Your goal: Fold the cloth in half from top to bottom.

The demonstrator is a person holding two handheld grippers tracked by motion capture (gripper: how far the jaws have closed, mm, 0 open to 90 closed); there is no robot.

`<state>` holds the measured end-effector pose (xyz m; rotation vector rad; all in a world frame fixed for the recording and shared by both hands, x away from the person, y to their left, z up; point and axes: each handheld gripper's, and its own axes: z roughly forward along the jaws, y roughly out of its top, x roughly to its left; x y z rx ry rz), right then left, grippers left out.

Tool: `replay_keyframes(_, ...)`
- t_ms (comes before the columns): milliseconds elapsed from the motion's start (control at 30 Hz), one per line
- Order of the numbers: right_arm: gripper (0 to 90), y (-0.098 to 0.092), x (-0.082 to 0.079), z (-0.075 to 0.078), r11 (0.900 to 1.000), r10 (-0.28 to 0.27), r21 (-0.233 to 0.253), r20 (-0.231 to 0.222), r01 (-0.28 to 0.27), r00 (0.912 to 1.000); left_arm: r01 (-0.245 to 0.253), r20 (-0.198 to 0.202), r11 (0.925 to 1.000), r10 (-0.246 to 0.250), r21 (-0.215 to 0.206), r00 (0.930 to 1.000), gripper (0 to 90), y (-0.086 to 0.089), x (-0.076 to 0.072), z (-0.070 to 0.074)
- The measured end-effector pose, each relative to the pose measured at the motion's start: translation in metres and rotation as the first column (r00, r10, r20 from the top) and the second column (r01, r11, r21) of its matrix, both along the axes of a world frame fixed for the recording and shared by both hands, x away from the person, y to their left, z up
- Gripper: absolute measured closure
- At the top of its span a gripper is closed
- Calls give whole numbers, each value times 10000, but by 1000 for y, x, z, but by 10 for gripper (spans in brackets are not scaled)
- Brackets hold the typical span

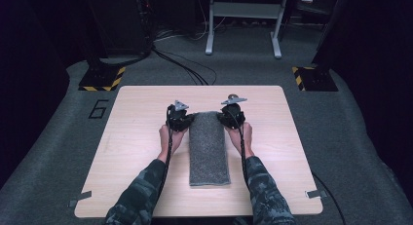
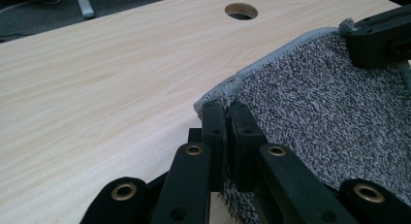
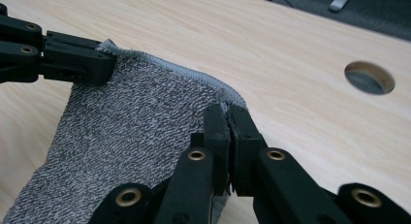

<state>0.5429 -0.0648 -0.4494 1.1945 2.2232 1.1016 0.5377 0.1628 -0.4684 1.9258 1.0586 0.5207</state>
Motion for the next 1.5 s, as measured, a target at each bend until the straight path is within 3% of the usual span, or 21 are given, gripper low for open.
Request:
replay_keyframes(267,885,1,4,13,9999,5,134,259,-8,9997,43,331,10000,-45,33,9994,864,1,5,14)
replay_keyframes(500,885,-3,3,12,9993,-92,355,245,83,9997,117,446,9998,-124,153,9989,864,0,8,19)
replay_keyframes(867,885,-7,-2,29,9975,42,691,1046,-114,9945,307,1123,9995,-317,106,9932,861,2,3,39)
replay_keyframes(1200,884,-19,-30,21,9949,288,926,1311,-412,9910,975,1394,9952,-963,-14,9855,858,1,-27,29)
replay_keyframes(1500,882,-25,-70,5,9929,690,862,1457,-822,9869,1387,1008,9903,-1382,28,9853,853,-2,-64,12)
